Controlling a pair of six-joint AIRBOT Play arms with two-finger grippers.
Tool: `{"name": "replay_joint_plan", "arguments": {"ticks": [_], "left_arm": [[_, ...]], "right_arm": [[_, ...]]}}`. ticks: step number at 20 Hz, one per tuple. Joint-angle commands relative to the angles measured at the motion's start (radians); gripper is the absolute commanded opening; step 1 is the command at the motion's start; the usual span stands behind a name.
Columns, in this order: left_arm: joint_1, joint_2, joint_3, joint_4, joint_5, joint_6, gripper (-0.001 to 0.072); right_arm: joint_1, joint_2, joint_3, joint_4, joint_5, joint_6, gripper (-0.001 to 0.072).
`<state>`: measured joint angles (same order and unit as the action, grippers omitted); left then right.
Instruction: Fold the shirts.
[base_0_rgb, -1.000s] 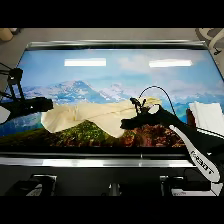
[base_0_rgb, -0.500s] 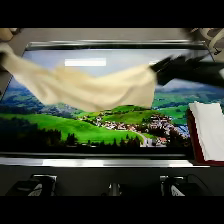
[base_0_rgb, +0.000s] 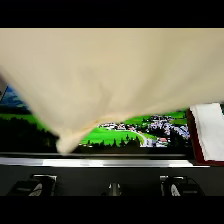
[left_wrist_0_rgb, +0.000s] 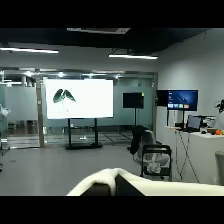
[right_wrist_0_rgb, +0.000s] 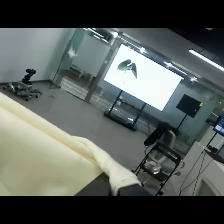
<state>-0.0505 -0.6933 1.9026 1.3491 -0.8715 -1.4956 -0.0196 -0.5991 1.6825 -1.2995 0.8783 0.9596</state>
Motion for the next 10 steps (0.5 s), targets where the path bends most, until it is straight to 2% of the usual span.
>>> {"name": "replay_joint_plan", "arguments": {"ticks": [1, 3, 6, 7, 8, 10], "left_arm": [[0.001, -0.008, 0.019, 0.063, 0.019, 0.004, 0.003], [0.001, -0.038, 0.014, 0.097, 0.013, 0.004, 0.003], [0.001, -0.107, -0.058, 0.135, -0.008, 0.004, 0.0031], [0.001, -0.138, -0.102, 0.141, -0.011, 0.004, 0.003], [0.001, -0.175, -0.163, 0.141, -0.006, 0.004, 0.003], [0.001, -0.262, -0.293, 0.14, 0.032, 0.004, 0.0031]], "right_arm": [[-0.003, 0.007, 0.008, -0.056, 0.053, 0.024, 0.0018], [-0.003, -0.032, 0.008, -0.079, 0.19, 0.029, 0.0018], [-0.003, -0.166, -0.021, -0.131, 0.549, 0.058, 0.0019], [-0.003, -0.217, -0.059, -0.13, 0.612, 0.058, 0.0019], [-0.003, -0.272, -0.117, -0.125, 0.629, 0.058, 0.0019], [-0.002, -0.377, -0.255, -0.094, 0.509, 0.058, 0.0019]]}}
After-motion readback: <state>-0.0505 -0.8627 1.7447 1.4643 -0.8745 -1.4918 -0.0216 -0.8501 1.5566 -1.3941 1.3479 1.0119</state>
